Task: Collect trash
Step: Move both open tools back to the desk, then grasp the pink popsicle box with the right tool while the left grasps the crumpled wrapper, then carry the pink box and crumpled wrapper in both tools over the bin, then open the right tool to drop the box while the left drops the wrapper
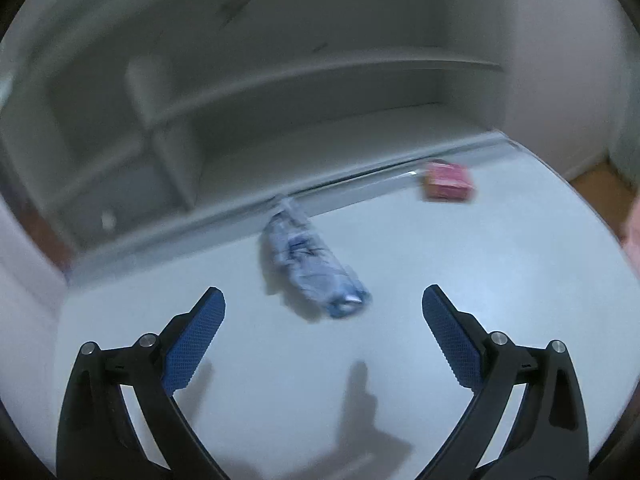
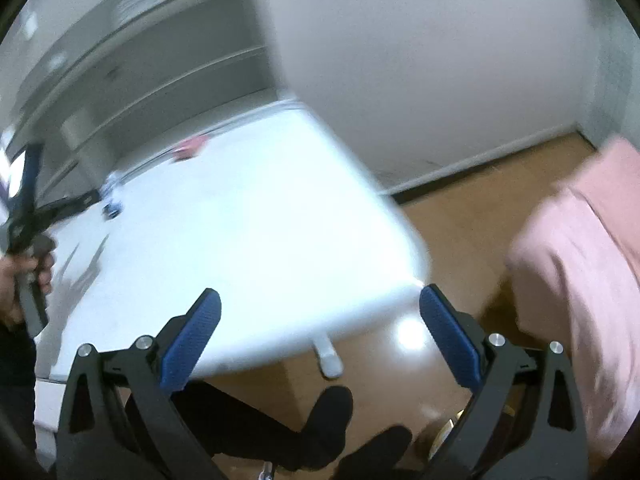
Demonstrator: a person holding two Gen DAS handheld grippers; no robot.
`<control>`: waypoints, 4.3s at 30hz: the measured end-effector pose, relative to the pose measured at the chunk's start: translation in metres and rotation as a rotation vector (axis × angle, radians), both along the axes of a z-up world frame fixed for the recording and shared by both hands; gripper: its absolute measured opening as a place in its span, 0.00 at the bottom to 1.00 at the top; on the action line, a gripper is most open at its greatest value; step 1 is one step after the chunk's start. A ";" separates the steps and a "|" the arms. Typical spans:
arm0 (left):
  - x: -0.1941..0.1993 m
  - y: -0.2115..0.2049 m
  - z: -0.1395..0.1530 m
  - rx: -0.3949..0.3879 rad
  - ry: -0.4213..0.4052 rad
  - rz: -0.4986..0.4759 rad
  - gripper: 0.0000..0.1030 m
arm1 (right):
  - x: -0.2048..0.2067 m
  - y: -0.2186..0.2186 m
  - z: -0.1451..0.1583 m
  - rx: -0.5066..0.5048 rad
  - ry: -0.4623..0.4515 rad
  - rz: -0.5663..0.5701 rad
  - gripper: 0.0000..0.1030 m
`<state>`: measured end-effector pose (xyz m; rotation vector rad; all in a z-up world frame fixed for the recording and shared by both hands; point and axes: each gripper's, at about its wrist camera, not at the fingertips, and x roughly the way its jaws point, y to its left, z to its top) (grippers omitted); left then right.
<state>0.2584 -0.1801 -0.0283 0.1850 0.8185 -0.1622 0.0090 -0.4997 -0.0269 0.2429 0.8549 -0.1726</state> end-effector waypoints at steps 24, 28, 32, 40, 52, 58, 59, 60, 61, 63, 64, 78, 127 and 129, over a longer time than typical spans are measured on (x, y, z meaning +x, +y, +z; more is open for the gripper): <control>0.048 0.019 -0.043 -0.013 0.066 -0.023 0.40 | 0.356 0.131 -0.044 0.032 0.248 -0.003 0.92; 0.046 0.016 -0.042 -0.016 0.066 -0.036 0.40 | 0.365 0.140 -0.044 -0.048 0.245 -0.010 0.78; 0.039 0.011 -0.042 -0.013 0.065 -0.064 0.40 | 0.352 0.138 -0.038 -0.058 0.232 0.002 0.52; 0.025 0.001 -0.042 -0.004 0.062 -0.119 0.30 | 0.258 0.090 -0.032 -0.021 0.220 -0.008 0.51; -0.043 -0.054 -0.018 -0.053 0.051 -0.349 0.27 | -0.052 -0.037 -0.003 -0.011 0.111 -0.228 0.51; -0.152 -0.157 0.019 -0.104 0.000 -0.623 0.27 | -0.201 -0.093 -0.022 -0.002 0.097 -0.450 0.50; -0.174 -0.178 0.023 -0.114 -0.004 -0.681 0.27 | -0.221 -0.101 -0.027 0.006 0.097 -0.482 0.50; -0.200 -0.202 0.025 -0.128 -0.005 -0.745 0.27 | -0.244 -0.110 -0.032 0.012 0.097 -0.520 0.50; -0.216 -0.218 0.024 -0.138 -0.002 -0.785 0.27 | -0.262 -0.114 -0.038 0.018 0.097 -0.546 0.50; -0.259 -0.256 0.015 -0.153 0.019 -0.893 0.27 | -0.296 -0.125 -0.049 0.032 0.100 -0.610 0.50; -0.283 -0.276 0.006 -0.149 0.033 -0.950 0.27 | -0.314 -0.131 -0.053 0.036 0.102 -0.635 0.50; -0.446 -0.388 -0.191 -0.026 0.259 -1.268 0.27 | -0.383 -0.177 -0.180 0.156 0.207 -0.753 0.50; -0.472 -0.415 -0.225 0.001 0.346 -1.365 0.59 | -0.383 -0.183 -0.216 0.205 0.227 -0.767 0.67; -0.474 -0.414 -0.224 0.002 0.332 -1.368 0.69 | -0.385 -0.183 -0.215 0.209 0.225 -0.771 0.68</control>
